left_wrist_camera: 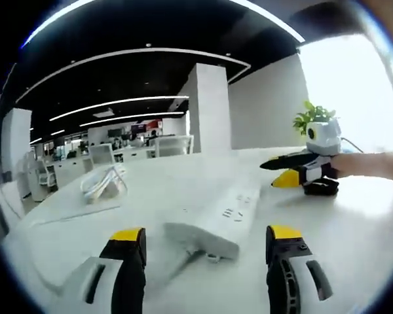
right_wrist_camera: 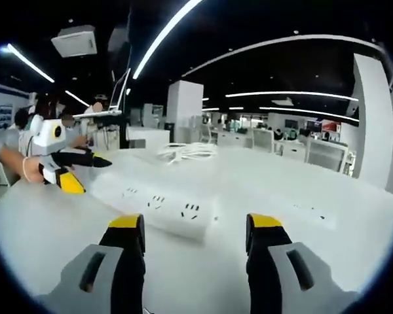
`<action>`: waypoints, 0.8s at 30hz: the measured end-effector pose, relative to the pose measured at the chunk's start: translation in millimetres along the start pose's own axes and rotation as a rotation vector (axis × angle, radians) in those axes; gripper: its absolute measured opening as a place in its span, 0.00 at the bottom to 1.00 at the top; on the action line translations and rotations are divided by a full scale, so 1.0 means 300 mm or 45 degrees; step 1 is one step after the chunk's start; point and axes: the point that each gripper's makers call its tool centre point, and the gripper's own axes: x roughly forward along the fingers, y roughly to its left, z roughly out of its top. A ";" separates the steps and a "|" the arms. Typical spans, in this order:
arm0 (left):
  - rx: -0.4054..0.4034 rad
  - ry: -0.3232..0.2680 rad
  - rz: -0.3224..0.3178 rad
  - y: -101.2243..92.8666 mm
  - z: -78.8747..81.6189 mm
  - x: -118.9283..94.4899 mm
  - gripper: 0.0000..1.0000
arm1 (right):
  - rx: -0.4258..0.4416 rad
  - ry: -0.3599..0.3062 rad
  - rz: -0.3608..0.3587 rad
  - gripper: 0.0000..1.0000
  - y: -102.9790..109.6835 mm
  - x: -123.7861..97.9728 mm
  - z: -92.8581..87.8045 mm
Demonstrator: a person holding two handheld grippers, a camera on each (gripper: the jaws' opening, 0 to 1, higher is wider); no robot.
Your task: Straighten the power strip on the desk, plug the charger into it
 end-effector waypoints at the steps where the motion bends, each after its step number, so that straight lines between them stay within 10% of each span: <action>1: 0.006 0.002 0.003 0.002 0.000 0.002 0.72 | 0.004 0.007 -0.002 0.59 -0.004 0.004 -0.004; 24: 0.081 0.099 0.033 0.049 -0.035 0.056 0.61 | 0.185 0.100 0.111 0.48 0.026 0.053 -0.059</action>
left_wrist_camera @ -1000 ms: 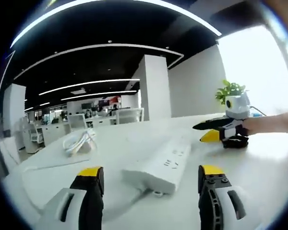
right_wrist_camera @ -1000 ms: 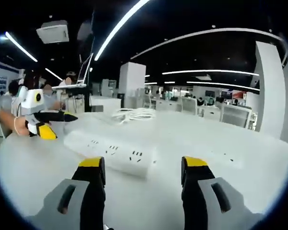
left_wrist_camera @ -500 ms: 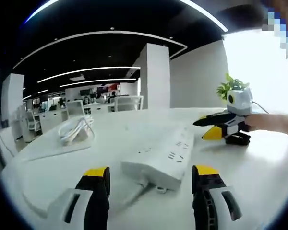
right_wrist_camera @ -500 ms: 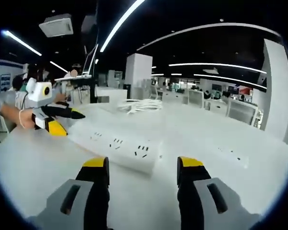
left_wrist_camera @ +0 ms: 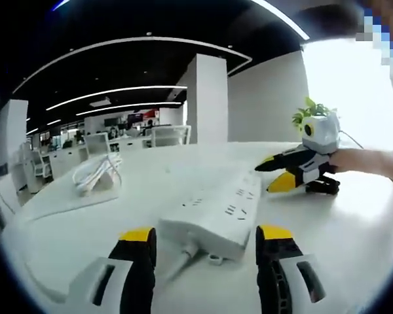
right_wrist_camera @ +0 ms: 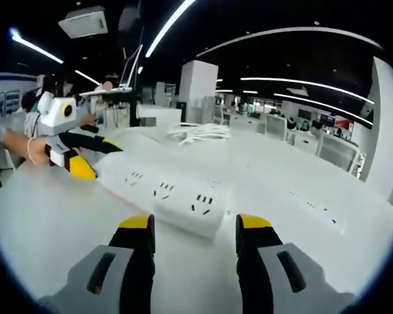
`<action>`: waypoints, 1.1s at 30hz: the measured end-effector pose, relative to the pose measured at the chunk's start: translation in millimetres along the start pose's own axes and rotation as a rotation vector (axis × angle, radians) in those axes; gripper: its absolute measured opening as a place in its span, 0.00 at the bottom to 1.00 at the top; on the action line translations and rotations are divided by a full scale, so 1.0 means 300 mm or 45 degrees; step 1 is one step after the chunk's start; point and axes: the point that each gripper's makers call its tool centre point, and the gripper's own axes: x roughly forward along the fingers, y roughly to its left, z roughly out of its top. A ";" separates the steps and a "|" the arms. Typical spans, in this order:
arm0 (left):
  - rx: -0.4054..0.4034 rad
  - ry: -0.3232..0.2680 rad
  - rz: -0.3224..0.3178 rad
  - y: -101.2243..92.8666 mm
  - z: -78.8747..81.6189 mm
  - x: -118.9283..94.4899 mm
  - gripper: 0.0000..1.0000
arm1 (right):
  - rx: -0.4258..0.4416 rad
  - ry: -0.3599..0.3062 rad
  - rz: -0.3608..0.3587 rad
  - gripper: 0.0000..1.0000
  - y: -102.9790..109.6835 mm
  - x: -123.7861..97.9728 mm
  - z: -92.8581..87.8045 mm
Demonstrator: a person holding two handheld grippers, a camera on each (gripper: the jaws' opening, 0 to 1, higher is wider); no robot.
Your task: Straighten the power strip on the desk, plug the charger into it
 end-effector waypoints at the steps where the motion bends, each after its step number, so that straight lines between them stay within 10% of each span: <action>1: 0.004 0.020 -0.002 0.000 -0.009 0.004 0.60 | 0.001 0.002 0.004 0.48 0.000 0.001 -0.001; 33: -0.031 0.222 -0.084 0.000 -0.078 0.058 0.49 | -0.041 0.211 0.116 0.30 0.040 0.061 -0.083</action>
